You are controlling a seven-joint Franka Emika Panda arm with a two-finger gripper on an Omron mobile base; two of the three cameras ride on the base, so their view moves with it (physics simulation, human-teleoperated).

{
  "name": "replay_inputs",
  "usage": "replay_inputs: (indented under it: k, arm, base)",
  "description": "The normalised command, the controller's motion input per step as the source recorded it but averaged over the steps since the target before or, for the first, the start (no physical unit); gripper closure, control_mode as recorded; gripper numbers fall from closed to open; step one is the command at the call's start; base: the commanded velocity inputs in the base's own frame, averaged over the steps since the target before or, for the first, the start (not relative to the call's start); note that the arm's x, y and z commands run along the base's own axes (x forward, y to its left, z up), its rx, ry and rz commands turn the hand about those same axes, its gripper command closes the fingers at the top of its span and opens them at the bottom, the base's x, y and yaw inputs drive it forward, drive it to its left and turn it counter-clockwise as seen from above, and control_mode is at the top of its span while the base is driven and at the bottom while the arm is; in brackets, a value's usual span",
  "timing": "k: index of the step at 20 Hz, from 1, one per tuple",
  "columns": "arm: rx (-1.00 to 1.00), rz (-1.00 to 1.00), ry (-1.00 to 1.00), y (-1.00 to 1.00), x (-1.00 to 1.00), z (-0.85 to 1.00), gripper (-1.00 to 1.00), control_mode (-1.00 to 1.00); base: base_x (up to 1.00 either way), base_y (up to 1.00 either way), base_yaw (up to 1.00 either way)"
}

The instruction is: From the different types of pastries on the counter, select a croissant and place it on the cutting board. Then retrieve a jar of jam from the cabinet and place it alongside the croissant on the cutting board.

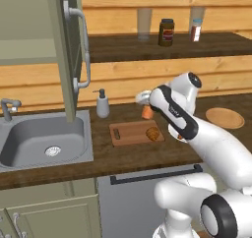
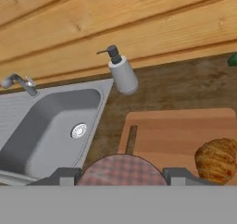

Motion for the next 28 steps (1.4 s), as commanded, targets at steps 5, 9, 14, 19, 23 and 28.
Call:
replay_inputs:
  k: [5, 9, 14, 19, 23, 28]
  arm:
    - [0.00, 0.08, 0.03, 0.17, 0.29, -0.62, 1.00, -1.00]
    - [-0.04, 0.03, -0.11, 0.04, 0.24, -0.49, 1.00, -1.00]
    - [-0.04, 0.00, -0.14, 0.00, 0.14, -0.36, 1.00, -1.00]
    - [-0.03, 0.05, -0.03, 0.00, 0.09, -0.10, 1.00, -1.00]
    - [-0.09, 0.18, 0.00, 0.05, 0.01, 0.00, 1.00, -1.00]
    - [-0.16, 0.02, -0.10, 0.02, 0.11, 0.00, 1.00, -1.00]
  base:
    - [0.00, 0.00, 0.00]
    - [0.00, 0.00, 0.00]
    - [0.00, 0.00, 0.00]
    - [0.00, 0.00, 0.00]
    - [0.00, 0.00, 0.00]
    - [0.00, 0.00, 0.00]
